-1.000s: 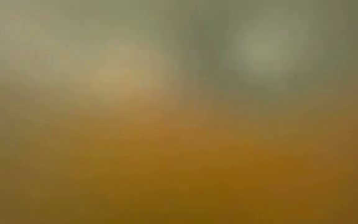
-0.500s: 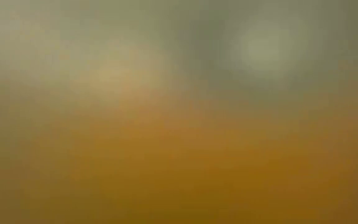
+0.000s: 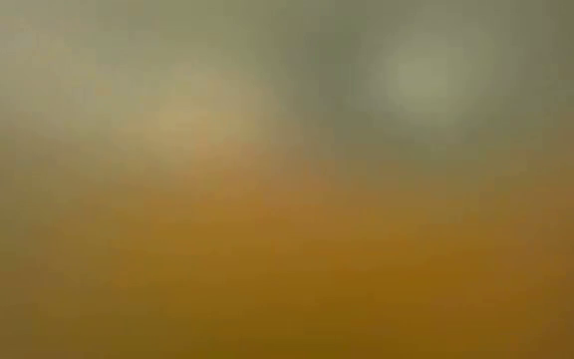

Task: Fold microfiber towels
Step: Fold the yellow microfiber cloth, then put the yellow microfiber cloth into the yellow bin

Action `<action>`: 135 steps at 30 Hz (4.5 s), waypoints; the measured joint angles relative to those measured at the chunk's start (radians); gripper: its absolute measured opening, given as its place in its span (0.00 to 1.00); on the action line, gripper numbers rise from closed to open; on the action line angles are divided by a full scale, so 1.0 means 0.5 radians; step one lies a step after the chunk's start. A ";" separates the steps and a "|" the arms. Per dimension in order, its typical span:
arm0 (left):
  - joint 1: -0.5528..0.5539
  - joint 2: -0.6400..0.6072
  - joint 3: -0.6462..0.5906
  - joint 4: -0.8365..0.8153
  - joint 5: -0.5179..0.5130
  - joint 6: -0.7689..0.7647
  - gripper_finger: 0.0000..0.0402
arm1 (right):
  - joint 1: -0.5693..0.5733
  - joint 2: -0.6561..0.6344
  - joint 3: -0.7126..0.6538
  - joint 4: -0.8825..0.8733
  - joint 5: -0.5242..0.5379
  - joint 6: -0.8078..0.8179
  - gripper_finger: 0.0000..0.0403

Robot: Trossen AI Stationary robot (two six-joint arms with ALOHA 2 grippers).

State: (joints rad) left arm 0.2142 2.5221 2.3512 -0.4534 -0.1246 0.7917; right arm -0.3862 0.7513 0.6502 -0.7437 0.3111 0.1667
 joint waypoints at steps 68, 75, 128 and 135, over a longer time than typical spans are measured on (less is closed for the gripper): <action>-0.286 -0.826 -0.001 -1.944 -0.040 -0.928 0.34 | 0.050 1.272 -0.026 0.861 0.062 -0.425 0.05; -0.286 -0.824 -0.001 -1.948 -0.040 -0.930 0.34 | -0.133 1.197 -0.027 0.798 0.227 -0.288 0.03; -0.214 -0.816 -0.856 -0.824 0.126 -0.447 0.34 | -0.263 0.762 0.409 -0.233 0.062 -0.041 0.58; -0.189 -0.817 -1.280 0.054 0.062 -0.271 0.34 | -0.131 0.437 0.409 -0.233 0.054 -0.019 0.58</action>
State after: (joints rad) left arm 0.1198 2.1135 1.7113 -0.4262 -0.0934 0.6563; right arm -0.4517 0.9700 0.8547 -0.8601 0.3382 0.1574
